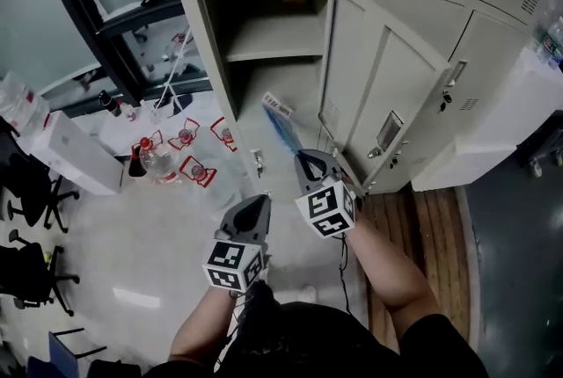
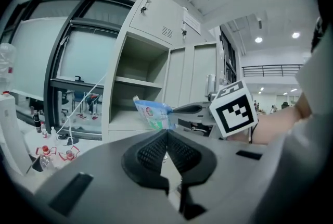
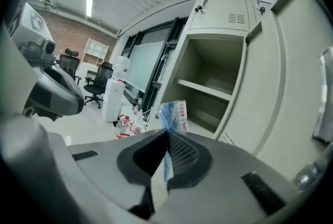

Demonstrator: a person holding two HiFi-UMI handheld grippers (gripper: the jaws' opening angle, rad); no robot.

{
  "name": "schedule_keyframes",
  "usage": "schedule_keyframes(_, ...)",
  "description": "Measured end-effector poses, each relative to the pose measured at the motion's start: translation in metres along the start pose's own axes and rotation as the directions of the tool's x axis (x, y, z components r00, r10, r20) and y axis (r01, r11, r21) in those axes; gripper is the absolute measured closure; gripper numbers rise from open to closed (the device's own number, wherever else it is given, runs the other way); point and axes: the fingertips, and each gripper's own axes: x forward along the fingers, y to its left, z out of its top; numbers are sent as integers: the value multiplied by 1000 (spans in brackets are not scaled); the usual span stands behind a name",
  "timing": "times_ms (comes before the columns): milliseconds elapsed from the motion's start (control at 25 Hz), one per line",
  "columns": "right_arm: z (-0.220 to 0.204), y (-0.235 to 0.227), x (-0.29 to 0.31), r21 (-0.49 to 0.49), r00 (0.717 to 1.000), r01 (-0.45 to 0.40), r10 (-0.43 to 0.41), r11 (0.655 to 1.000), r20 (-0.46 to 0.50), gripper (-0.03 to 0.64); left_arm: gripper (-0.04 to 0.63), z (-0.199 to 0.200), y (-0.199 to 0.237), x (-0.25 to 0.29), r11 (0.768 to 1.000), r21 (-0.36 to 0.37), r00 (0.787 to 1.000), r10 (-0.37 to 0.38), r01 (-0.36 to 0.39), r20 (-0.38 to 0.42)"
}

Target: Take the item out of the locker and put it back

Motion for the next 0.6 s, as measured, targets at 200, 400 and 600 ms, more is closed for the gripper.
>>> schedule_keyframes(200,-6,10,-27,58,999,-36,35,998,21,612,591,-9,-16,-19,999,-11,999,42,-42,-3)
schedule_keyframes(400,-7,21,-42,122,998,-58,55,991,33,612,591,-15,-15,-32,998,-15,998,64,-64,-6)
schedule_keyframes(600,-5,38,-48,159,998,-62,56,985,43,612,591,-17,-3,-41,997,-23,998,70,-70,-3)
